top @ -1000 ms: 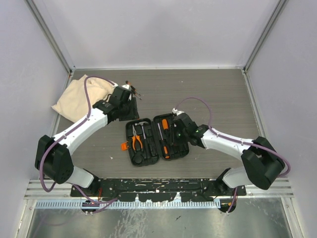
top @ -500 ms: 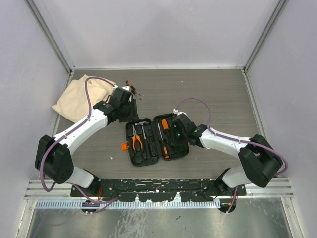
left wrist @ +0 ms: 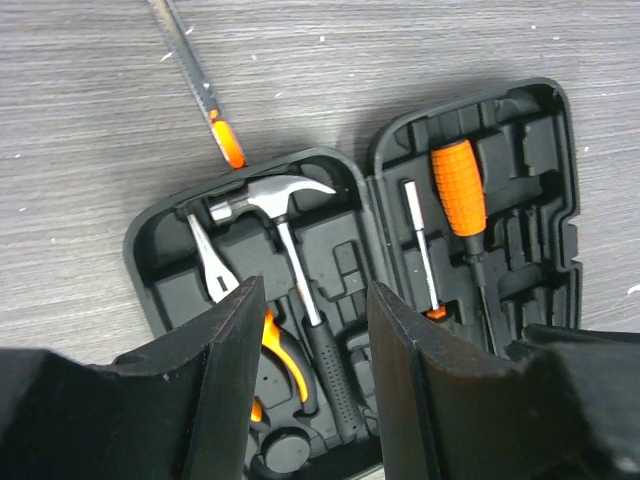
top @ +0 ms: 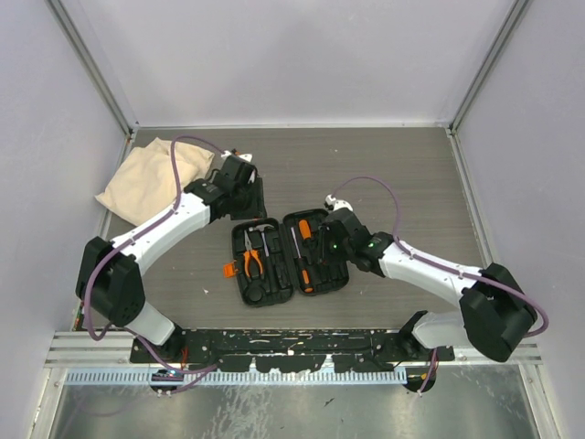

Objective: Sort the tools into containers
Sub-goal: Adjust the screwdriver in the storage box.

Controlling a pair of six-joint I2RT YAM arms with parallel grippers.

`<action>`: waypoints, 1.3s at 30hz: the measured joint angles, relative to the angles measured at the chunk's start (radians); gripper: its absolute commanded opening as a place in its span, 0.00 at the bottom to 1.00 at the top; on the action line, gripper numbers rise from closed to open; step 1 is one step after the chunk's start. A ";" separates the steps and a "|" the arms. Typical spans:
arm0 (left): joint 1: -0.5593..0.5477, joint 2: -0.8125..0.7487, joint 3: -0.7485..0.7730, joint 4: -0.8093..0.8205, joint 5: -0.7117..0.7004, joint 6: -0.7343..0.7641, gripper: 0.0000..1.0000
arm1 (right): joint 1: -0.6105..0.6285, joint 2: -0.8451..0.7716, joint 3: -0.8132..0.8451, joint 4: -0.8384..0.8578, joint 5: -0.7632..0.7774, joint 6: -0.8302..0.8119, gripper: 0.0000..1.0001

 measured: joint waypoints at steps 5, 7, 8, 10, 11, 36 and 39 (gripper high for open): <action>-0.023 0.014 0.020 0.001 0.001 -0.002 0.45 | 0.000 0.004 0.000 -0.004 -0.029 -0.007 0.30; -0.029 0.014 0.020 0.001 0.002 -0.002 0.45 | 0.000 0.018 0.000 -0.011 -0.045 -0.008 0.29; -0.029 0.014 0.020 0.001 0.003 -0.003 0.45 | 0.000 0.024 0.000 -0.013 -0.050 -0.008 0.29; -0.029 0.014 0.020 0.001 0.003 -0.003 0.45 | 0.000 0.041 0.000 -0.022 -0.060 -0.010 0.28; -0.029 0.014 0.019 0.001 0.003 -0.003 0.45 | 0.000 0.048 0.000 -0.027 -0.063 -0.010 0.28; -0.029 0.014 0.002 0.004 0.007 -0.023 0.44 | 0.000 0.076 0.003 -0.081 -0.101 -0.014 0.12; -0.029 0.014 0.001 0.004 0.007 -0.024 0.44 | 0.000 0.078 0.009 -0.088 -0.099 -0.014 0.10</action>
